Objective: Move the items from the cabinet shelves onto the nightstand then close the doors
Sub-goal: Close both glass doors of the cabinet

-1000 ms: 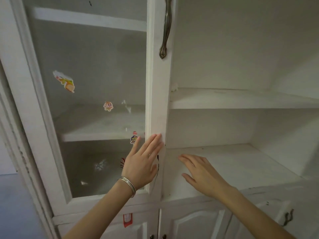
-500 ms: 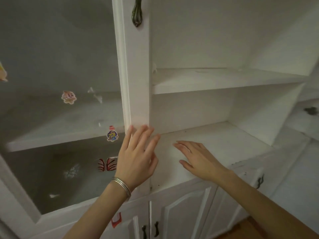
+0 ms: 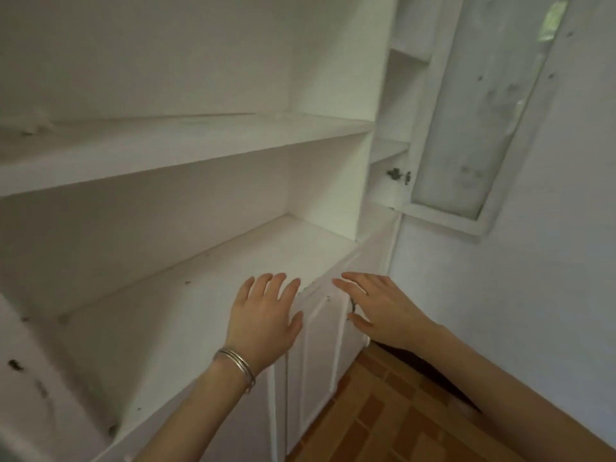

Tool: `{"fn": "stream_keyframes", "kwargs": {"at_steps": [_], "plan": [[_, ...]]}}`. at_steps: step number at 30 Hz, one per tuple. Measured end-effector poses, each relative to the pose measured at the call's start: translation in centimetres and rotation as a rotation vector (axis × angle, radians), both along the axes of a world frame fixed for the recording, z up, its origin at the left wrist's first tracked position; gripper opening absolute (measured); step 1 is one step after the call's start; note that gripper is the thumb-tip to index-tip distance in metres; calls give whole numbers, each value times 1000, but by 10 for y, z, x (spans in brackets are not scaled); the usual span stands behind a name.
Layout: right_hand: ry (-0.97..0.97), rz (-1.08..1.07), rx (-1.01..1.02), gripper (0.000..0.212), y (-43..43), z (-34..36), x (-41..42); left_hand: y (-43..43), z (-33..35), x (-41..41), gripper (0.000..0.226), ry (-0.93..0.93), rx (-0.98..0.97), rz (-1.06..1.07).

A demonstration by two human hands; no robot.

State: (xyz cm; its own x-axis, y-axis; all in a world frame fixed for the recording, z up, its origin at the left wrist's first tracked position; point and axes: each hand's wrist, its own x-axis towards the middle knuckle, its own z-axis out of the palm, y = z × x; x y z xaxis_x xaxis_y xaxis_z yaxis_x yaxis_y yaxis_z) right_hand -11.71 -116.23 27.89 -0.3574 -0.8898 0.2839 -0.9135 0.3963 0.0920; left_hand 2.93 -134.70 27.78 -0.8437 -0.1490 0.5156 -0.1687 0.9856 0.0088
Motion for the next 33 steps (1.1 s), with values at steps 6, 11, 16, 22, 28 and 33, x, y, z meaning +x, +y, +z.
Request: {"fn": "stream_keyframes", "kwargs": {"at_steps": [6, 11, 16, 22, 28, 33], "plan": [[18, -157, 27, 57, 118, 1, -65, 98, -8, -102, 50, -13, -3, -169], [44, -264, 35, 57, 222, -2, -125, 191, -11, -182, 42, 4, -53, -301], [41, -304, 67, 57, 296, 7, -182, 259, 3, -245, 44, 18, -60, -320], [22, -289, 64, 56, 335, 7, -241, 283, -1, -306, 46, -29, -90, -316], [32, -281, 8, 55, 325, -12, -314, 279, -4, -378, 49, 10, -143, -319], [66, -289, -4, 55, 311, -10, -387, 267, -1, -461, 44, 45, -139, -352]]}}
